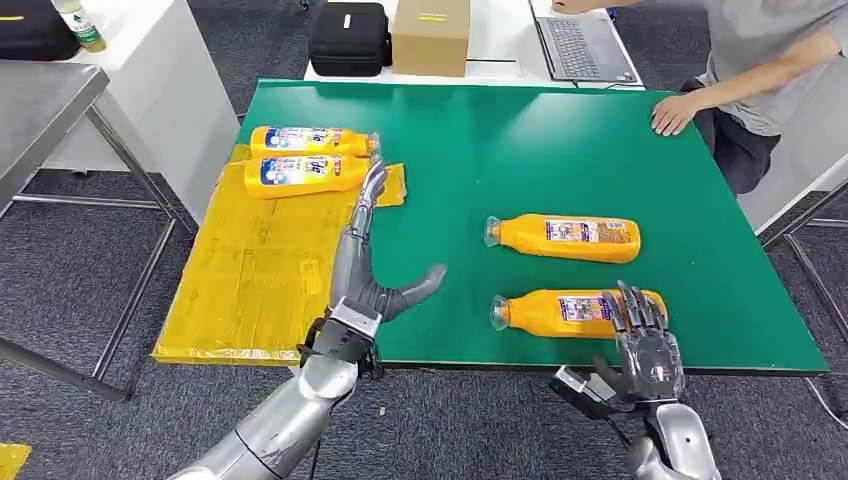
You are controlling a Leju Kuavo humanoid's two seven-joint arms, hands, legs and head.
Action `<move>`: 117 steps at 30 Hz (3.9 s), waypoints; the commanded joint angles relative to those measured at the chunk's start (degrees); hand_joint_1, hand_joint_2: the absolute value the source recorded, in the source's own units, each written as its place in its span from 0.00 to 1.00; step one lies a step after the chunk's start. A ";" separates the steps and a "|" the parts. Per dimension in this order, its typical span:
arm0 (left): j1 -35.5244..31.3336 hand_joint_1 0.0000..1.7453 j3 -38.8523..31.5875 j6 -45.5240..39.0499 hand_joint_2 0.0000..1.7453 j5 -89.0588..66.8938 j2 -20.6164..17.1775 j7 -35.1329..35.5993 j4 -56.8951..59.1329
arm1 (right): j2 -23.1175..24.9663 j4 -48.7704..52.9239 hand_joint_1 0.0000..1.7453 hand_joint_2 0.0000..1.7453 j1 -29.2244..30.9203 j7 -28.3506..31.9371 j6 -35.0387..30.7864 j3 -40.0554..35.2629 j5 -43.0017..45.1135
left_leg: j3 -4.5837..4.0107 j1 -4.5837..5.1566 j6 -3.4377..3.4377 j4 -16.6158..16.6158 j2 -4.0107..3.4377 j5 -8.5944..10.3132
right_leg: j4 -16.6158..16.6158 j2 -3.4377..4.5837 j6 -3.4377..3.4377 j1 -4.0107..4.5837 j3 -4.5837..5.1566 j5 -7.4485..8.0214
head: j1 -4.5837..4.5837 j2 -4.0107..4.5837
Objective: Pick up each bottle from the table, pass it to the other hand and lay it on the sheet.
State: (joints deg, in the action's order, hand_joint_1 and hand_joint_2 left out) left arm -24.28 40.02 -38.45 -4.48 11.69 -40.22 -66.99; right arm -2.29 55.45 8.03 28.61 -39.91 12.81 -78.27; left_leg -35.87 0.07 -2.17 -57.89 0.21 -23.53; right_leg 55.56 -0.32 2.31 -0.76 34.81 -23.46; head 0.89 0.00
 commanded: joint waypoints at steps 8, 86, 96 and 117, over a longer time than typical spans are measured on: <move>-2.83 0.00 3.11 1.30 0.00 0.55 0.25 0.22 4.57 | -7.02 -11.86 0.00 1.00 4.33 -2.61 -0.09 -5.78 4.59 | 0.24 -0.02 0.07 0.05 -0.03 -0.07 | -0.06 0.03 -0.06 0.01 -0.24 -0.05 | 0.00 0.00; -5.28 0.00 -0.07 6.28 0.00 4.49 4.36 0.22 14.04 | -9.21 -34.20 0.00 1.00 13.23 -5.48 1.67 -8.83 -1.48 | 1.02 -0.06 0.06 0.08 0.08 0.01 | -0.24 -0.04 -0.05 0.06 -1.04 0.06 | -0.02 0.00; -5.29 0.00 -0.06 6.34 0.00 4.02 4.31 0.22 14.39 | -9.62 -33.84 0.00 1.00 13.45 -7.74 -0.09 -11.99 -5.55 | 1.31 -0.07 0.00 0.02 -0.24 -0.05 | -0.20 0.24 -0.01 0.09 -1.16 0.12 | -0.02 0.00; -4.83 0.00 -0.05 4.43 0.00 3.31 3.21 0.22 13.58 | -7.17 -38.40 0.00 1.00 17.13 -1.54 8.11 -7.20 4.37 | 1.33 -0.08 0.05 0.09 -0.48 -0.01 | -0.23 0.39 -0.10 0.10 -1.16 0.28 | -0.02 0.00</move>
State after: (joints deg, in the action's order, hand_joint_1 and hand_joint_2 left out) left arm -27.45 40.61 -33.29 -0.65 15.98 -40.22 -56.59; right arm -11.96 24.48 25.08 26.33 -36.35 3.25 -76.42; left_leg -34.54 0.06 -2.26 -57.87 -0.39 -23.57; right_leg 55.42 0.18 2.28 -0.73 33.71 -23.19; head 0.87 0.00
